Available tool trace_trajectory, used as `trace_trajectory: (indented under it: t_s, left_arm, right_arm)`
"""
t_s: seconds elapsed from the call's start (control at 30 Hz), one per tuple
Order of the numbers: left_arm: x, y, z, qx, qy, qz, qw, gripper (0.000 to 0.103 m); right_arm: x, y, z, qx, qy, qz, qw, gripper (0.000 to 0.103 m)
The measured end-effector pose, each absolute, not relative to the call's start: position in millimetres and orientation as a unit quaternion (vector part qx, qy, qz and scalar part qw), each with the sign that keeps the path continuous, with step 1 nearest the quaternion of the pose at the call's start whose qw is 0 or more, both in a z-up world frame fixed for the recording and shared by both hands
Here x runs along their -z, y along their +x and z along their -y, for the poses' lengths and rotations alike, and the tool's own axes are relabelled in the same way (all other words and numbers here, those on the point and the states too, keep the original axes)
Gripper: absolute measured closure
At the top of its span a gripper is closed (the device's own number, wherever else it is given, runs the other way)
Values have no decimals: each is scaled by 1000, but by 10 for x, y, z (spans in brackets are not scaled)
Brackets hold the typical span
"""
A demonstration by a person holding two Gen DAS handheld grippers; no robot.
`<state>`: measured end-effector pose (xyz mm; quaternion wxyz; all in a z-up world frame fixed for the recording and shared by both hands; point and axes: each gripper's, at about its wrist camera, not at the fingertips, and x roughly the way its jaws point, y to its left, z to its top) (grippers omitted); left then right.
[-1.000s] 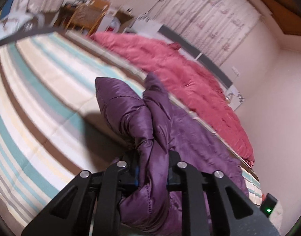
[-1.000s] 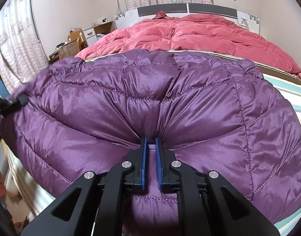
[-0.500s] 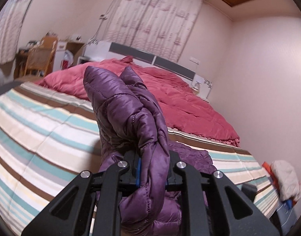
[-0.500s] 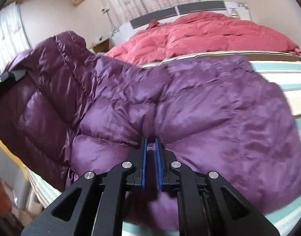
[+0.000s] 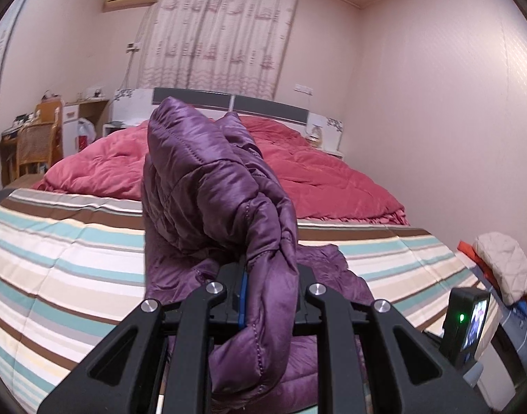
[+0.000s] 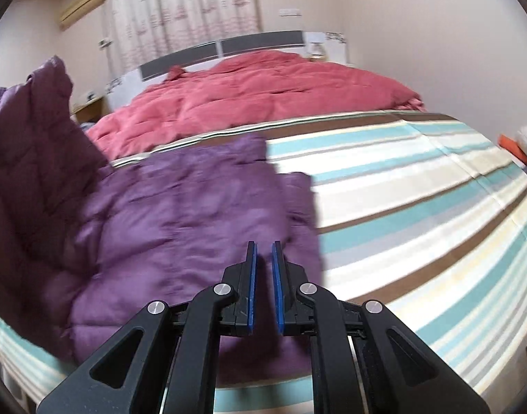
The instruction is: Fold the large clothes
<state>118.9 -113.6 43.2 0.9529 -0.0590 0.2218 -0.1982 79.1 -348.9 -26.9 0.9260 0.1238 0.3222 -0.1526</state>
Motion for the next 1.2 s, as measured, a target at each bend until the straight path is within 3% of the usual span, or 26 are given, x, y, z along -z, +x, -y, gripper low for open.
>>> trace_trajectory:
  t_s: [0.7, 1.0, 1.07, 1.2]
  left_arm:
    - [11, 1162, 2379, 269, 31, -281, 921, 89]
    - [370, 1016, 2865, 308, 124, -305, 893, 88]
    - [344, 1012, 2844, 317, 120, -307, 890, 85]
    - [176, 950, 2713, 372, 78, -304, 874, 56]
  right_arm:
    - [229, 434, 4095, 201, 179, -303, 914, 94]
    - [210, 323, 4230, 210, 198, -299, 910, 94]
    - [217, 308, 4238, 208, 200, -300, 909, 94]
    - [220, 310, 4236, 199, 211, -299, 909, 94]
